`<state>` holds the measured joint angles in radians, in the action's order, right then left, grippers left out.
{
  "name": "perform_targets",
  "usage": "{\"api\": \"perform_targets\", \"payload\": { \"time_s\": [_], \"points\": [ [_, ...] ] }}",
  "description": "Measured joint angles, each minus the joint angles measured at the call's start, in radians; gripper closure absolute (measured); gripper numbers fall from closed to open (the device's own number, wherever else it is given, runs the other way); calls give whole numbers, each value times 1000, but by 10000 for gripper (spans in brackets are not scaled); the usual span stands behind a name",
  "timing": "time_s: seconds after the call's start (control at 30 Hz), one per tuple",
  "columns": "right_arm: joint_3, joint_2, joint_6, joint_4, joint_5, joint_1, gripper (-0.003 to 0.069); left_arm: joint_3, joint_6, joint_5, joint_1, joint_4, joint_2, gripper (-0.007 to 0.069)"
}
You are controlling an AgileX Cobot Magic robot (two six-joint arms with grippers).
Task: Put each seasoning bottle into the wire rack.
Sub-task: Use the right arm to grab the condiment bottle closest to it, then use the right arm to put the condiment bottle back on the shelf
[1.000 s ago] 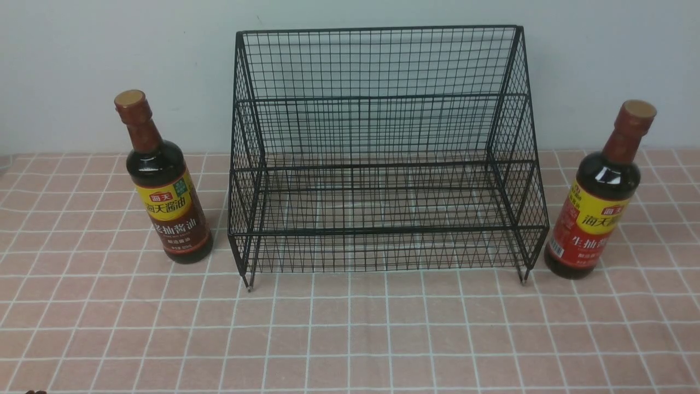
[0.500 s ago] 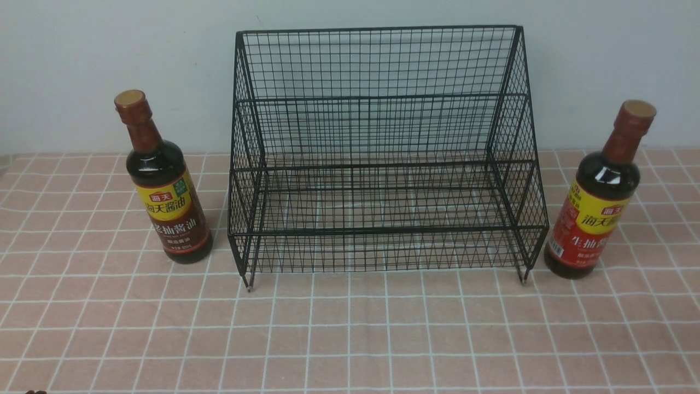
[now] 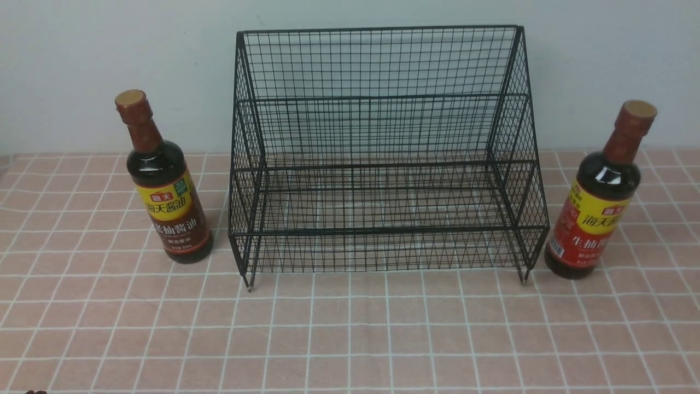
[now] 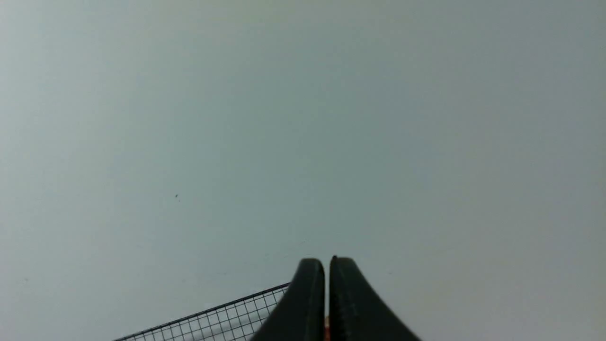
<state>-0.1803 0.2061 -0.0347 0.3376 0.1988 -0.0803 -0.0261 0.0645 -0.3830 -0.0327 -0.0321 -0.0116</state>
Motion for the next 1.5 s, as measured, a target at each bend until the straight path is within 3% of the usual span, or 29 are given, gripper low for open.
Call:
{"api": "perform_targets", "payload": {
  "time_s": [0.23, 0.27, 0.3, 0.47, 0.63, 1.0, 1.07, 1.13, 1.17, 1.5],
  "points": [
    [-192, 419, -8, -197, 46, 0, 500, 0, 0, 0, 0, 0, 0, 631],
    [-229, 517, -21, -247, 83, 0, 437, 0, 0, 0, 0, 0, 0, 631],
    [-238, 527, -25, -251, 94, 0, 429, 0, 0, 0, 0, 0, 0, 631],
    [-359, 784, -75, -316, 200, 0, 242, 0, 0, 0, 0, 0, 0, 631],
    [-450, 969, -114, -370, 233, 0, 168, 0, 0, 0, 0, 0, 0, 631],
    [-514, 1249, -129, -436, 299, 0, 165, 0, 0, 0, 0, 0, 0, 631],
    [-514, 1281, -129, -436, 296, 0, 199, 0, 0, 0, 0, 0, 0, 631],
    [-514, 1296, -118, -436, 289, 0, 284, 0, 0, 0, 0, 0, 0, 631],
    [-514, 1298, -98, -432, 288, 0, 384, 0, 0, 0, 0, 0, 0, 631],
    [-612, 1113, 10, -414, 91, 0, 388, 0, 0, 0, 0, 0, 0, 631]
  ]
}}
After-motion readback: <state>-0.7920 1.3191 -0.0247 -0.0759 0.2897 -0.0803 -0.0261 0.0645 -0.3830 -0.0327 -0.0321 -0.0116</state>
